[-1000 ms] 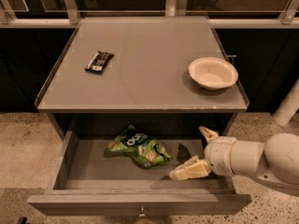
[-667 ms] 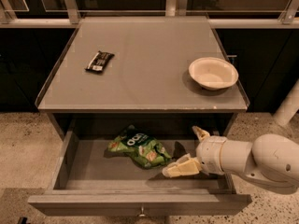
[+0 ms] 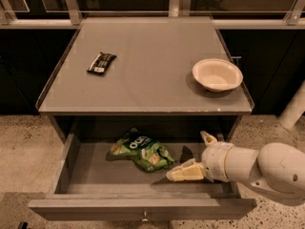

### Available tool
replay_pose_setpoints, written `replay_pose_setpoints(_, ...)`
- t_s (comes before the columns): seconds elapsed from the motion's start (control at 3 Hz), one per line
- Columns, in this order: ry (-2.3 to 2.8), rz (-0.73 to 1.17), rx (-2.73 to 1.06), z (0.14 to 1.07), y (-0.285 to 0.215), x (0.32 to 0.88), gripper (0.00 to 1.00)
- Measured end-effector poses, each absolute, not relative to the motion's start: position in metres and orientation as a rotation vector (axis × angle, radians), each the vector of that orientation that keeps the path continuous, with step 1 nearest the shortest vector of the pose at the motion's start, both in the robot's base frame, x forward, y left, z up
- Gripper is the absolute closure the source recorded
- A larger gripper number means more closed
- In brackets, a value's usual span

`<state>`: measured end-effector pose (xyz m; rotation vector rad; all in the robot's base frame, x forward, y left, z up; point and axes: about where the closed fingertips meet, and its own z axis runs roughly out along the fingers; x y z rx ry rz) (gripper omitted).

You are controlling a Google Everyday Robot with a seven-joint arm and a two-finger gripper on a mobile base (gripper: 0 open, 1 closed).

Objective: Pick green rice chip bag from top drawer and place on counter

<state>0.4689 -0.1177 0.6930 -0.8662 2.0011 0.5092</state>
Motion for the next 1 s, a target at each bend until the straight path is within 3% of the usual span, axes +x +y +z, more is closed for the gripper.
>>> replay_pose_setpoints(1.0,1.994,0.594,-0.824,0.636,-0.063,0.487,0.0)
